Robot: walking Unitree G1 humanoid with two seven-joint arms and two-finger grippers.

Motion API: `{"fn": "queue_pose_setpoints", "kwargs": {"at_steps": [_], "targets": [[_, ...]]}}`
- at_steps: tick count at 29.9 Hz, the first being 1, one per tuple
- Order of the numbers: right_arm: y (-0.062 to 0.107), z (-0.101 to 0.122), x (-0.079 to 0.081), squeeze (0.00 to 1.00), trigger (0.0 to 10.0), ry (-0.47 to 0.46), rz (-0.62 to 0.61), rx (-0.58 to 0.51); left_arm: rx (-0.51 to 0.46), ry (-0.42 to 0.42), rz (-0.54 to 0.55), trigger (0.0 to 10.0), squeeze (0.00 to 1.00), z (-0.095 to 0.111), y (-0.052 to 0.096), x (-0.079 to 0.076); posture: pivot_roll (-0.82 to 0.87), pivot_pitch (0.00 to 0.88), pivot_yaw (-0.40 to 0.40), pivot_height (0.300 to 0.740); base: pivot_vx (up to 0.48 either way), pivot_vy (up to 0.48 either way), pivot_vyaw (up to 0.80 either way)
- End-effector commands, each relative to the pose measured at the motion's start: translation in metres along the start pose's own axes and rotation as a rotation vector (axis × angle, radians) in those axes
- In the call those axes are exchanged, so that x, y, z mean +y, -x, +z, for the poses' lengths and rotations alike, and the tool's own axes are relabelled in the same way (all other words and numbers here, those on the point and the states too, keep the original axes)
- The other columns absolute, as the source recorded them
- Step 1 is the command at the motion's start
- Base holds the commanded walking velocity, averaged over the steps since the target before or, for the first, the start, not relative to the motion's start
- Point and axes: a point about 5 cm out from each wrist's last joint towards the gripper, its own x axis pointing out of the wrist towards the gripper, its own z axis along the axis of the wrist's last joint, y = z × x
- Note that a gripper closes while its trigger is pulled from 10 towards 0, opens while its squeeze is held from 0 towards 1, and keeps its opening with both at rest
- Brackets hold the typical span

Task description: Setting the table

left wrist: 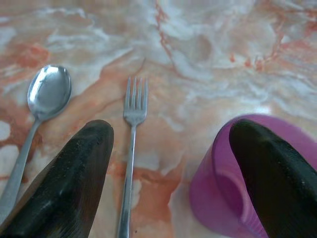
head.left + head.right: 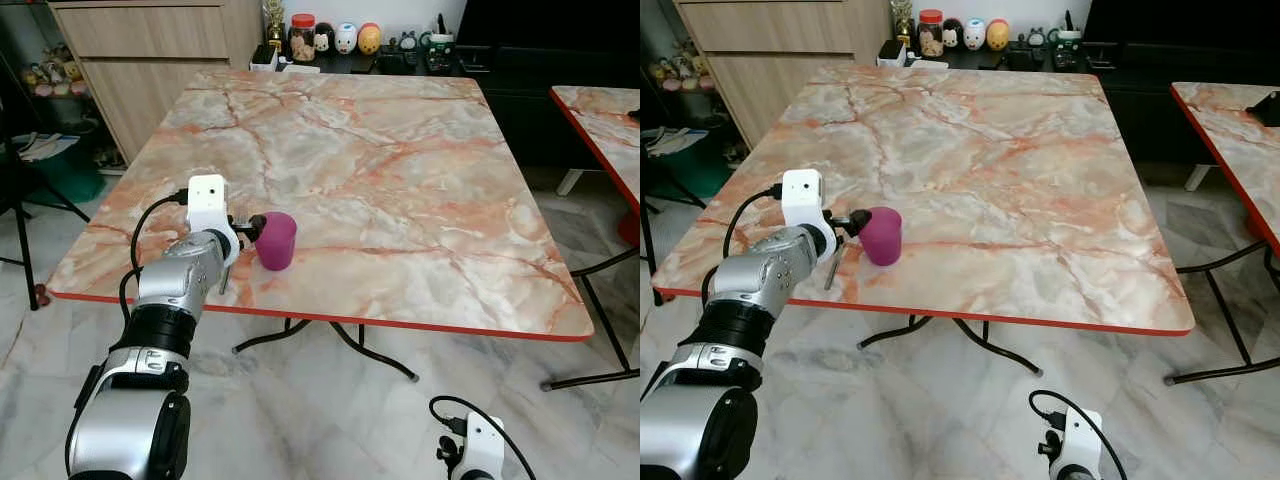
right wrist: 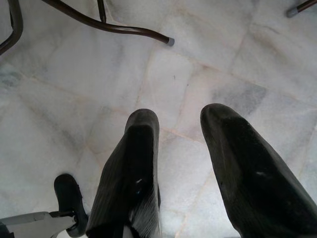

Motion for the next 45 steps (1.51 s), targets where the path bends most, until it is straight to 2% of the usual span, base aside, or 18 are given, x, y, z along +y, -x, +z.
{"fn": "queue_pose_setpoints", "kwargs": {"at_steps": [1,14,37,38,39,41,42,43,45], "targets": [[0.001,-0.004,0.0,0.0,10.0,-0.005,-0.001,0.006,0.0,-0.022,-0.002,10.0,0.0,0.005,-0.001,-0.002,0.05,0.04,0.004,0.74,0.0,0.0,0.0],[0.001,-0.004,0.001,0.0,10.0,-0.008,0.0,0.008,0.024,-0.086,-0.007,10.0,0.0,0.0,-0.002,0.0,0.05,0.059,0.004,0.74,0.0,0.0,0.0],[0.002,-0.005,0.002,0.0,10.0,-0.011,0.003,0.013,0.05,-0.072,-0.048,10.0,0.0,-0.007,-0.003,-0.007,0.05,0.065,0.009,0.74,0.0,0.0,0.0],[0.002,-0.006,0.002,0.0,10.0,-0.012,0.002,0.014,0.051,-0.071,-0.048,9.1,0.0,-0.007,-0.003,-0.007,0.05,0.065,0.009,0.74,0.0,0.0,0.0],[0.002,-0.006,0.002,0.0,10.0,-0.012,0.002,0.014,0.051,-0.071,-0.048,8.8,0.0,-0.007,-0.003,-0.007,0.05,0.065,0.009,0.74,0.0,0.0,0.0],[0.002,-0.006,0.002,0.0,10.0,-0.012,0.002,0.015,0.051,-0.07,-0.048,4.7,0.0,-0.008,-0.002,-0.006,0.05,0.066,0.008,0.74,0.0,0.0,0.0],[0.002,-0.006,0.001,0.0,10.0,-0.012,0.002,0.015,0.052,-0.07,-0.047,3.0,0.0,-0.008,-0.002,-0.006,0.05,0.066,0.008,0.74,0.0,0.0,0.0],[0.002,-0.006,0.001,0.0,10.0,-0.011,0.003,0.016,0.052,-0.07,-0.046,2.4,0.0,-0.008,-0.002,-0.006,0.05,0.066,0.008,0.74,0.0,0.0,0.0],[0.002,-0.006,0.002,0.0,10.0,-0.011,0.003,0.017,0.054,-0.071,-0.046,2.5,0.0,-0.008,-0.002,-0.005,0.05,0.066,0.007,0.74,0.0,0.0,0.0]]}}
